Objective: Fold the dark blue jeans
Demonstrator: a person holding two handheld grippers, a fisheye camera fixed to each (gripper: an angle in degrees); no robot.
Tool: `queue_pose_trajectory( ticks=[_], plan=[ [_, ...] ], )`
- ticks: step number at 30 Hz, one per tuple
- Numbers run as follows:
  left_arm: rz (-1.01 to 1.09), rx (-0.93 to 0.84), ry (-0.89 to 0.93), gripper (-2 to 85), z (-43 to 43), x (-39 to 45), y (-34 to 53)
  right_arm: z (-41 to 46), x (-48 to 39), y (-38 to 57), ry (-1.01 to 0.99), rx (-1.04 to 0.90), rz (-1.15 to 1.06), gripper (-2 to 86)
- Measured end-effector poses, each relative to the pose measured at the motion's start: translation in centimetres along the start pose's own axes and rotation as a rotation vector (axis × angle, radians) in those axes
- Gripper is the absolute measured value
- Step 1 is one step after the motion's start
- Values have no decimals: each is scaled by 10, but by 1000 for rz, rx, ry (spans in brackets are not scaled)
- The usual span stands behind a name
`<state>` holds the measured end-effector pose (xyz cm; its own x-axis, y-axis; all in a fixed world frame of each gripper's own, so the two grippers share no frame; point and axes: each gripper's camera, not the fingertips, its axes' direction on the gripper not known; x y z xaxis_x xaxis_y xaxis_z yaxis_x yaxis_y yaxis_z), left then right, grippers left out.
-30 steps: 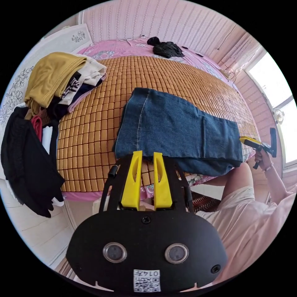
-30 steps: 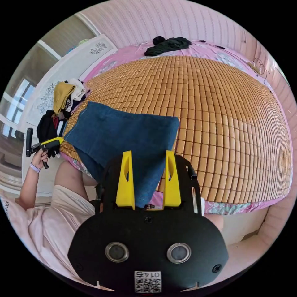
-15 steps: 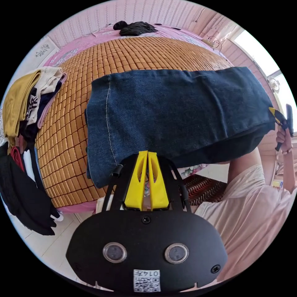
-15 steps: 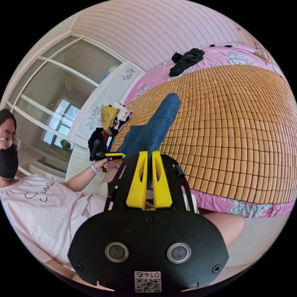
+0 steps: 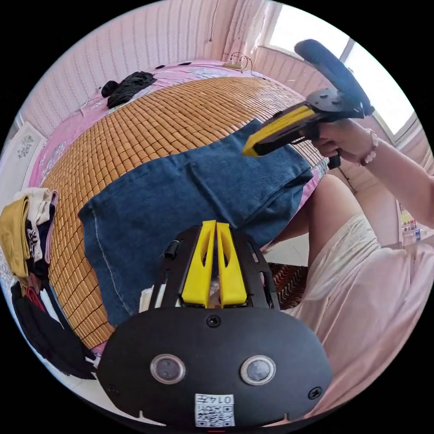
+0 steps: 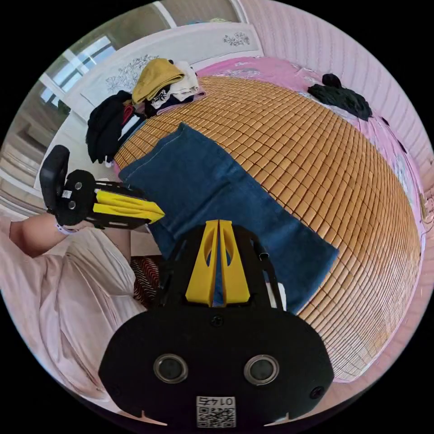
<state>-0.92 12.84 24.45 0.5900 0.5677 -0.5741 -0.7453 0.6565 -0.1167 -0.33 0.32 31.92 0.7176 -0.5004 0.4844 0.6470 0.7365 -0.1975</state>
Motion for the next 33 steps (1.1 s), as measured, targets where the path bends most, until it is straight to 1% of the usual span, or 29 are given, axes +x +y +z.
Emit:
queue_pose_trajectory(
  ticks=[1,3,4,5,8,10,13,15,16,19,20,23,27,30,32,33],
  plan=[
    [7,-19,7,-10,8,4,-4,17,-13,-28,38,-42,-47,-5],
    [28,-120,-15,-10,41,15,-9,54,-24,-58,79,-158,-75,-5],
    [43,-101,-26,-10,42,18,-8,90,-27,-67,89,-305,-96,-5],
    [61,-89,-35,-10,43,22,-5,94,-30,-74,93,-289,-110,-5],
    [80,-102,-37,-10,42,30,-6,93,-30,-97,31,-415,-161,-5],
    [83,-115,-30,-10,40,33,-8,83,-28,-109,62,-405,-184,-5],
    [108,-126,-21,-10,34,41,-6,82,-20,-126,100,-350,-140,-5],
    [123,-128,-24,-10,39,47,0,103,-19,-125,117,-381,-138,-5],
    [123,-115,-23,-10,40,48,2,103,-19,-127,116,-380,-137,-5],
    [111,-104,17,-10,40,48,6,100,-20,-139,108,-501,-230,-5],
    [110,-105,28,-10,40,48,7,97,-17,-142,113,-506,-224,-5],
    [119,-101,28,-10,39,54,11,105,-2,-139,126,-476,-137,-5],
    [152,-95,-10,-9,38,69,19,101,4,-117,143,-410,-131,-5],
    [169,-98,-32,-8,33,78,23,72,28,-79,10,-312,-46,-6],
    [196,-75,-35,-6,23,87,26,26,57,-17,-90,-120,83,-6],
    [214,-39,-31,-3,15,95,27,14,66,3,-106,-76,125,-6]
  ],
)
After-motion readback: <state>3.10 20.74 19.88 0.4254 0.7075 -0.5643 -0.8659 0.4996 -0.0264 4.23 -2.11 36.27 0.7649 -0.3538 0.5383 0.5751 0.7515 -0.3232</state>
